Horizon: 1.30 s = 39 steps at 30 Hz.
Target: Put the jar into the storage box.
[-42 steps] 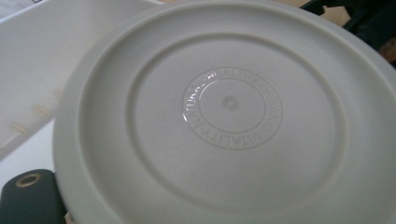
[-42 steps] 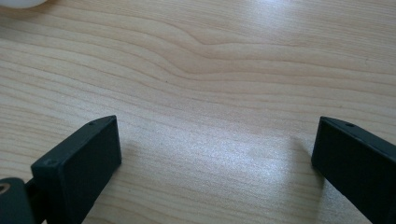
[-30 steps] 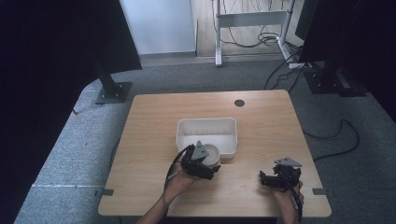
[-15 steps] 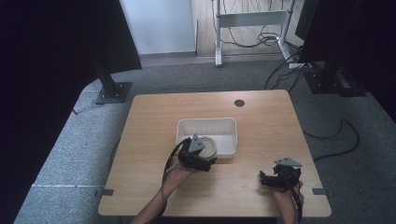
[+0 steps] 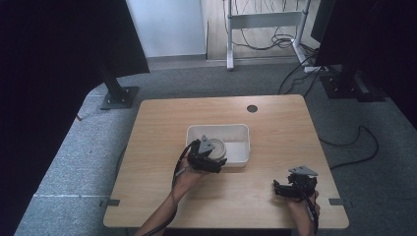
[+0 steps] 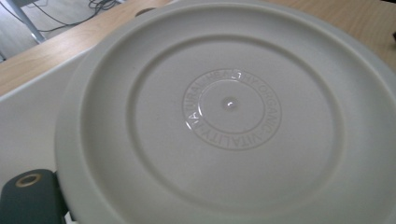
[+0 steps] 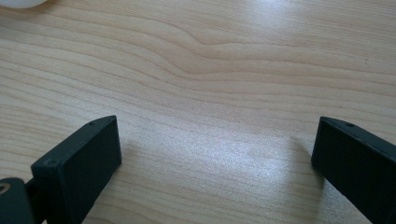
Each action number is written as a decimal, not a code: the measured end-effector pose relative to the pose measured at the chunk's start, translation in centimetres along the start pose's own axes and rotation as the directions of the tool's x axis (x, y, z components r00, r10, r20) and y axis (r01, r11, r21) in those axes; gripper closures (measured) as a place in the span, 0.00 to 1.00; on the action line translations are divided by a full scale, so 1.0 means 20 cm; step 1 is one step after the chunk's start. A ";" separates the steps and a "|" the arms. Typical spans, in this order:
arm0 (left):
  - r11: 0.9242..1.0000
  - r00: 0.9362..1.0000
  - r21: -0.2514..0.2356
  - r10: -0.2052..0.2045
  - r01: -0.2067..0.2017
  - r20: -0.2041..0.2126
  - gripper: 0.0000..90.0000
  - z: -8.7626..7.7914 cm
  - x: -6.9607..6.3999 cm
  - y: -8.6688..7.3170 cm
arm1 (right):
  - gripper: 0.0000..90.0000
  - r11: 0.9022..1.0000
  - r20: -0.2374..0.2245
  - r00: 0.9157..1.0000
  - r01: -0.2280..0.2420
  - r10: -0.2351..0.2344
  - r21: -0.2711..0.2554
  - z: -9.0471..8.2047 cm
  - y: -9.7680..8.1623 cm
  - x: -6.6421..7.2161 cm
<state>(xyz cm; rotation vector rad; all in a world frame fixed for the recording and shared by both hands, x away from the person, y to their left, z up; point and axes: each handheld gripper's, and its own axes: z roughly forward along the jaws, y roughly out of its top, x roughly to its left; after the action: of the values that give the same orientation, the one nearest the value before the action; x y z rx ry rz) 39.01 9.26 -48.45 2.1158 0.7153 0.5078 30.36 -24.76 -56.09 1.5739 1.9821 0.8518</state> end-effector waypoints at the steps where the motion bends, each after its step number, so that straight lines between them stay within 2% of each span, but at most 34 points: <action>1: 1.000 1.000 -0.001 -0.001 0.001 -0.004 0.11 0.00 0.01 0.00 | 0.01 1.000 0.000 1.000 0.000 0.000 0.000 0.00 0.00 0.00; 13: 1.000 0.999 0.002 -0.022 0.022 -0.034 0.11 0.07 0.07 0.00 | 0.01 1.000 0.000 1.000 -0.001 0.001 0.000 0.00 0.00 0.00; 26: 0.999 0.997 0.021 -0.040 0.041 -0.067 0.11 0.17 0.05 -0.04 | 0.01 1.000 -0.001 1.000 0.000 0.000 -0.001 0.00 0.00 0.00; 31: 0.997 0.994 0.029 -0.076 0.078 -0.078 0.11 0.22 0.05 -0.06 | 0.01 1.000 -0.002 1.000 0.001 -0.001 -0.001 0.00 0.00 0.00; 39: 0.993 0.992 0.053 -0.097 0.101 -0.083 0.11 0.26 0.05 -0.08 | 0.01 1.000 -0.002 1.000 0.002 -0.002 -0.001 0.00 0.00 0.00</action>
<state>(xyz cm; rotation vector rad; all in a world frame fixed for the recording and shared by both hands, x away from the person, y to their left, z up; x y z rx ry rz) 42.37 7.65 -52.60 2.1102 0.8855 0.5265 30.36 -24.75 -56.09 1.5705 1.9845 0.8540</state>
